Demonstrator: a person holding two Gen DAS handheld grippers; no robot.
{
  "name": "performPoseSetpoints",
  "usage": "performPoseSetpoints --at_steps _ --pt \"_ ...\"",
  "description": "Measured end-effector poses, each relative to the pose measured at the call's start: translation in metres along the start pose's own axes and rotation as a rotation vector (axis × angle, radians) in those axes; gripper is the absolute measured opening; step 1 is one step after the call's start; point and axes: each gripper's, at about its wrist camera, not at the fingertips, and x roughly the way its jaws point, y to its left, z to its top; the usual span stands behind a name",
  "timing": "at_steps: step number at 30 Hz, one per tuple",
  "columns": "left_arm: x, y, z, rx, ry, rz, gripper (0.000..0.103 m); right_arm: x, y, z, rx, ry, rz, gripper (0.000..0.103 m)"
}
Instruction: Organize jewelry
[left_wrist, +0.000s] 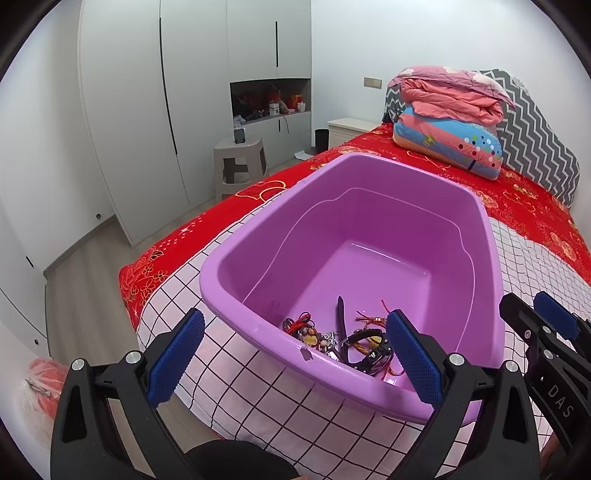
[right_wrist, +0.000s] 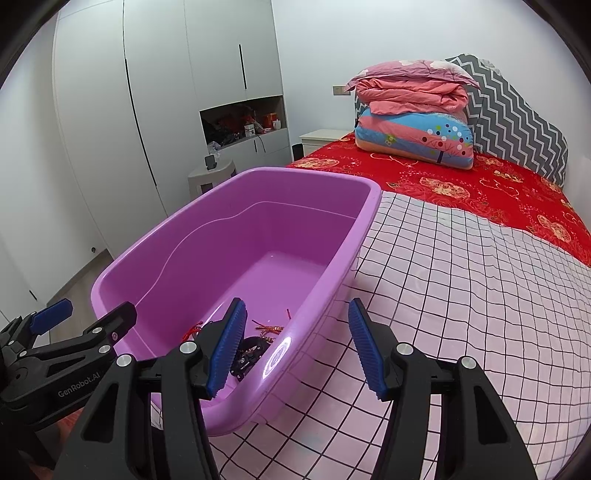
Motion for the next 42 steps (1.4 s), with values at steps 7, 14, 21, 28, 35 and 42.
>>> performPoseSetpoints --at_steps 7,14,21,28,35,42 --pt "0.0006 -0.0001 0.0006 -0.008 -0.002 0.004 0.097 0.0004 0.0002 0.0004 0.0 0.0 0.0 0.056" --pt "0.0003 0.0011 0.0004 -0.011 -0.002 0.001 0.097 0.0005 0.0 -0.0001 -0.001 0.001 0.0 0.056" --pt "-0.0001 0.002 -0.0002 -0.012 -0.003 0.002 0.097 0.0008 -0.0003 -0.0005 -0.003 0.003 0.001 0.056" --pt "0.0 0.0025 -0.0002 -0.013 -0.004 0.002 0.097 0.0008 0.0 -0.0008 -0.004 0.001 0.0 0.057" --pt "-0.001 0.0002 -0.0015 0.002 -0.019 0.011 0.097 0.001 -0.0003 -0.0004 -0.005 0.002 0.001 0.057" --pt "-0.001 0.0008 -0.0014 -0.011 -0.014 0.003 0.097 0.0013 -0.001 -0.0007 -0.006 0.002 0.0 0.057"
